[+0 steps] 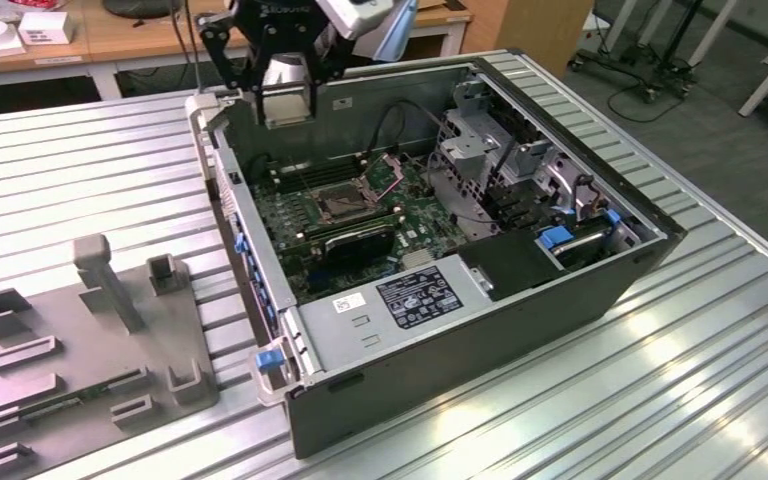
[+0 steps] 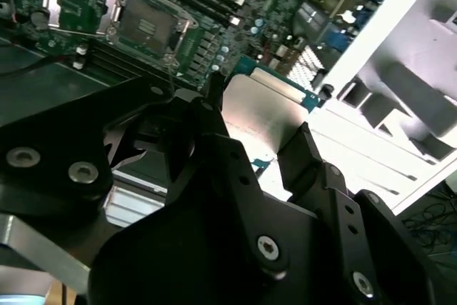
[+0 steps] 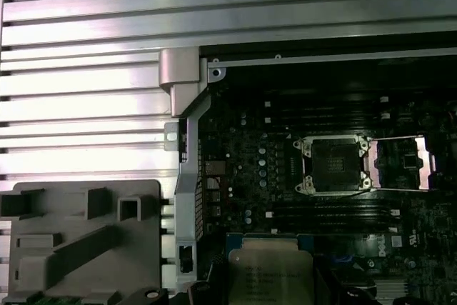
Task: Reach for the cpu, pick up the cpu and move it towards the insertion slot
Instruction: 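Pick up the cpu and move it towards the insertion slot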
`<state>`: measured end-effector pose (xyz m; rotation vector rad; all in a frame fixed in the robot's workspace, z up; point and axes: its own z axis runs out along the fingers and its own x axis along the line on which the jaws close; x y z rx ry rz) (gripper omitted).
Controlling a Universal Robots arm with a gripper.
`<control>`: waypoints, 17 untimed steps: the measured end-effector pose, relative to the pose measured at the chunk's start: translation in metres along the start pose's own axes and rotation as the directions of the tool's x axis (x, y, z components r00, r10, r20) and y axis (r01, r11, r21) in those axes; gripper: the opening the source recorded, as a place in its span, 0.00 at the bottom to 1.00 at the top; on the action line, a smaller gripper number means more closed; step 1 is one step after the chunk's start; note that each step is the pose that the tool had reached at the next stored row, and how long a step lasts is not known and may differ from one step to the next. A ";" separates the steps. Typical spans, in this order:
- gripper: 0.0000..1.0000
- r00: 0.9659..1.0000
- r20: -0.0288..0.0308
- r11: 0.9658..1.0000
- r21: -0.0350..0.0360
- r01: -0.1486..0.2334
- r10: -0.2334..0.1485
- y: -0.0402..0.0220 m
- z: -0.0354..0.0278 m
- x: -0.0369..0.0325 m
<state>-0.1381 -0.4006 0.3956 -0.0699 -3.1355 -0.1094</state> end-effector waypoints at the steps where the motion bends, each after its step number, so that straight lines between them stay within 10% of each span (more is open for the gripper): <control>1: 0.55 1.000 0.000 1.000 0.000 0.000 0.000 0.0016 0.0007 -0.0035; 17: 0.55 1.000 0.000 1.000 0.000 0.000 0.000 0.0365 0.0133 -0.0539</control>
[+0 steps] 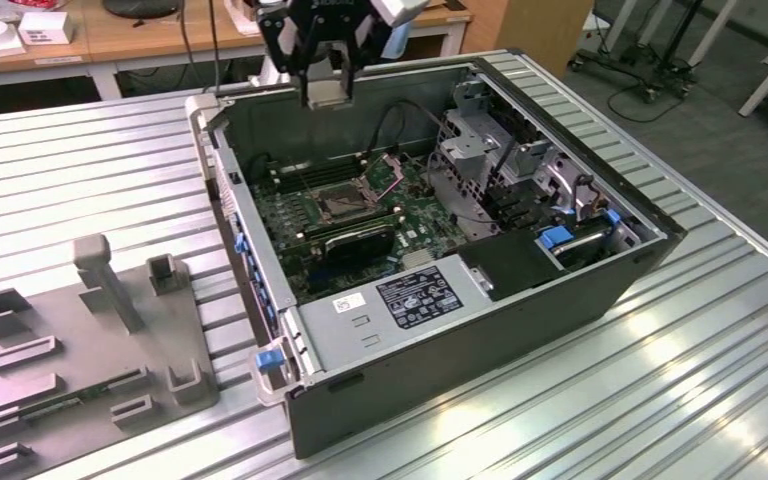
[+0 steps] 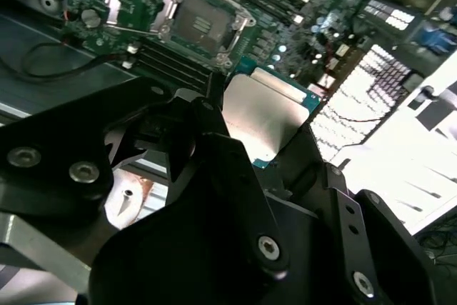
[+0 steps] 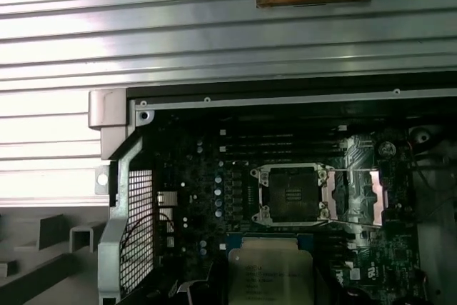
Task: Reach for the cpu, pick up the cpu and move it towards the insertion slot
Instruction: 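Pick up the cpu and move it towards the insertion slot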
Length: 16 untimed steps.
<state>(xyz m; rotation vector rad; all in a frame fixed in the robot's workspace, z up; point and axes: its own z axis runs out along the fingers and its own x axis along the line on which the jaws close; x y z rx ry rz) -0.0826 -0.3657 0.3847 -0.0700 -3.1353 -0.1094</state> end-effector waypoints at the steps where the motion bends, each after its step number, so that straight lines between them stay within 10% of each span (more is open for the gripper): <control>1: 0.55 1.000 0.000 1.000 0.000 0.000 0.000 0.0022 0.0011 -0.0025; 16: 0.55 1.000 -0.001 1.000 0.000 0.000 0.000 0.0364 0.0218 -0.0320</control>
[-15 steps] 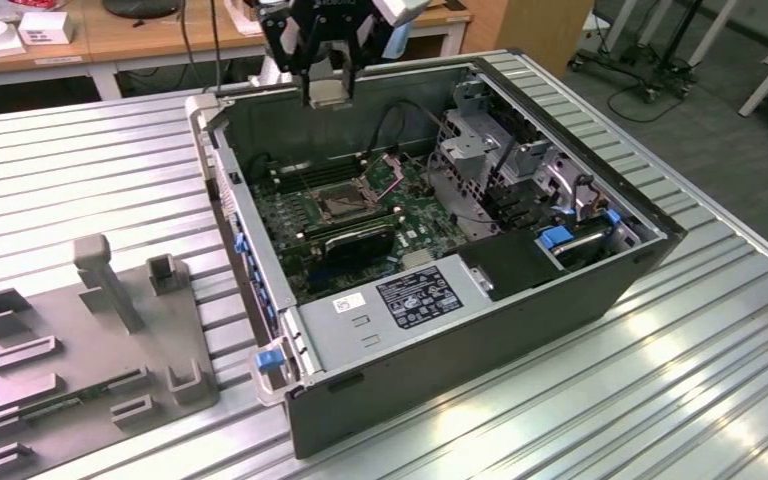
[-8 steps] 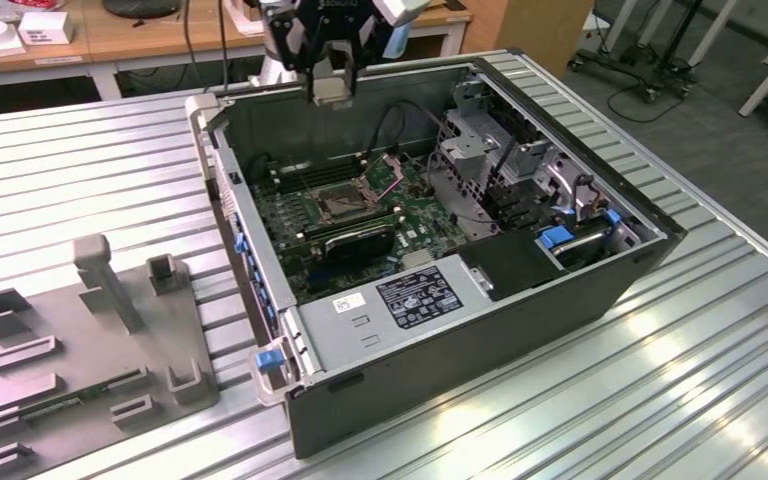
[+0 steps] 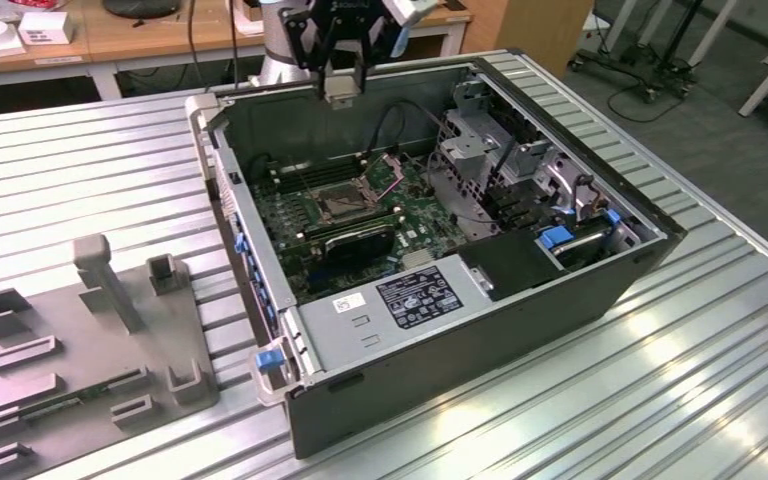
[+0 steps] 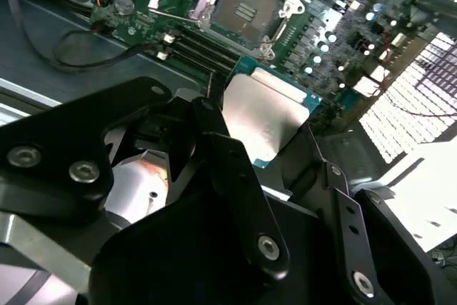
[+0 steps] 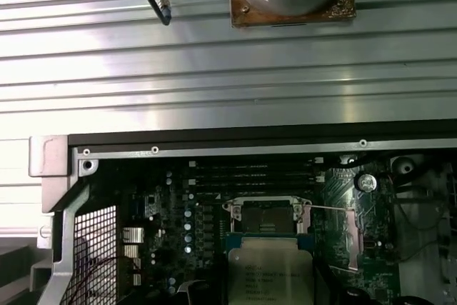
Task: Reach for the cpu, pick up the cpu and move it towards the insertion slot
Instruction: 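Pick up the cpu and move it towards the insertion slot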
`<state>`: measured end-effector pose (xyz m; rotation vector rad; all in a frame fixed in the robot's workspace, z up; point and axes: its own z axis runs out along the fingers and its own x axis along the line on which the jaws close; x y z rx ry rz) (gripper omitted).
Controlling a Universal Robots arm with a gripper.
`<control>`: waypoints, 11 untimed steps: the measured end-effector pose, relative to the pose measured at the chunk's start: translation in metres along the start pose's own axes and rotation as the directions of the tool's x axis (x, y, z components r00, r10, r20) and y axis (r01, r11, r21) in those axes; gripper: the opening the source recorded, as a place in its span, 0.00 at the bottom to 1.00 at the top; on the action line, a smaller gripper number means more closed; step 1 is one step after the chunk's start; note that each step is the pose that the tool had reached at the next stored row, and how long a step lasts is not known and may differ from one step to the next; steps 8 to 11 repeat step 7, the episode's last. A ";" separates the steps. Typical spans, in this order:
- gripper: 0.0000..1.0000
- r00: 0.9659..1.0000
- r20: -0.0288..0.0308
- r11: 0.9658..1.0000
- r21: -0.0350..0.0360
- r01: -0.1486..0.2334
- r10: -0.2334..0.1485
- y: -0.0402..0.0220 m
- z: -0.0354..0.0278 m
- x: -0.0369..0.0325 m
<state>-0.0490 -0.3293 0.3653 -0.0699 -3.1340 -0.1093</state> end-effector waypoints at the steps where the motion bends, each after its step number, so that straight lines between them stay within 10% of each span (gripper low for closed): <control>1: 0.55 1.000 0.000 1.000 0.000 0.000 0.000 0.0002 0.0004 -0.0006; 11: 0.55 1.000 0.000 1.000 0.000 0.001 -0.001 0.0003 0.0006 -0.0011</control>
